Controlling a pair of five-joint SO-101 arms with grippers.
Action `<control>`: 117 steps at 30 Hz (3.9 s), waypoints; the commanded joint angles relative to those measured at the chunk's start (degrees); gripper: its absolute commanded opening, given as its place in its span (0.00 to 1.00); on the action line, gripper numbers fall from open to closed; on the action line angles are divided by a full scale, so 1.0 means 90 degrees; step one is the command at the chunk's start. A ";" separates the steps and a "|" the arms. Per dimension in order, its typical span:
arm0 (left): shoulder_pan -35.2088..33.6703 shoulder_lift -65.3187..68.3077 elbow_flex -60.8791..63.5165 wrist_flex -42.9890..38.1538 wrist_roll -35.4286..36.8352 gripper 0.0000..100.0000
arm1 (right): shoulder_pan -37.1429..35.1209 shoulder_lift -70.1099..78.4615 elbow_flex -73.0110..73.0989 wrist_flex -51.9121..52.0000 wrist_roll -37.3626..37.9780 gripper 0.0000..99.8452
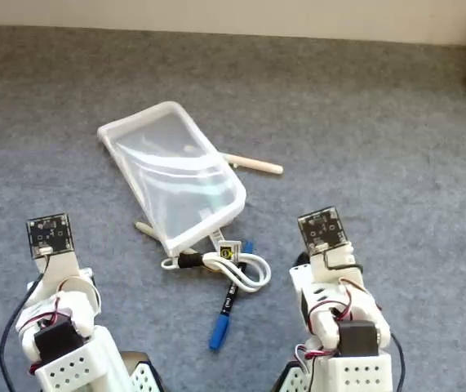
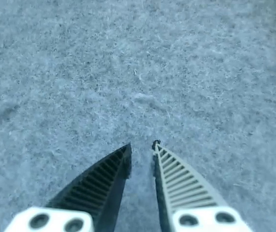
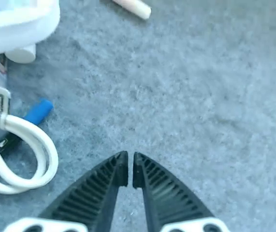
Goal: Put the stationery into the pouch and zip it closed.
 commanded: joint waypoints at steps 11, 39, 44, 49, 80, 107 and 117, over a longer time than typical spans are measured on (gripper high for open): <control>-0.0103 -0.0073 0.0015 -0.0156 -0.0537 0.09 | -0.0806 0.2339 -0.3277 0.0708 0.0117 0.03; -0.0093 -0.0073 0.0083 -0.0166 -0.0547 0.09 | -0.4430 0.6960 -0.5016 0.0357 -0.0234 0.16; -0.0093 -0.0073 0.0083 -0.0166 -0.0547 0.09 | -0.4567 0.7673 -0.5612 0.0327 -0.0225 0.16; -0.0093 -0.0073 0.0083 -0.0166 -0.0547 0.09 | -0.4811 0.8415 -0.6090 0.0327 -0.0195 0.16; -0.0083 -0.0083 0.0083 -0.0166 -0.0547 0.09 | -0.5182 1.1844 -0.8249 0.0317 0.0479 0.16; -0.0083 -0.0083 0.0093 -0.0166 -0.0547 0.09 | -0.5133 1.2342 -0.8269 0.0044 0.0469 0.16; -0.0083 -0.0083 0.0093 -0.0166 -0.0547 0.09 | -0.4967 1.1512 -0.8220 0.0044 0.0469 0.16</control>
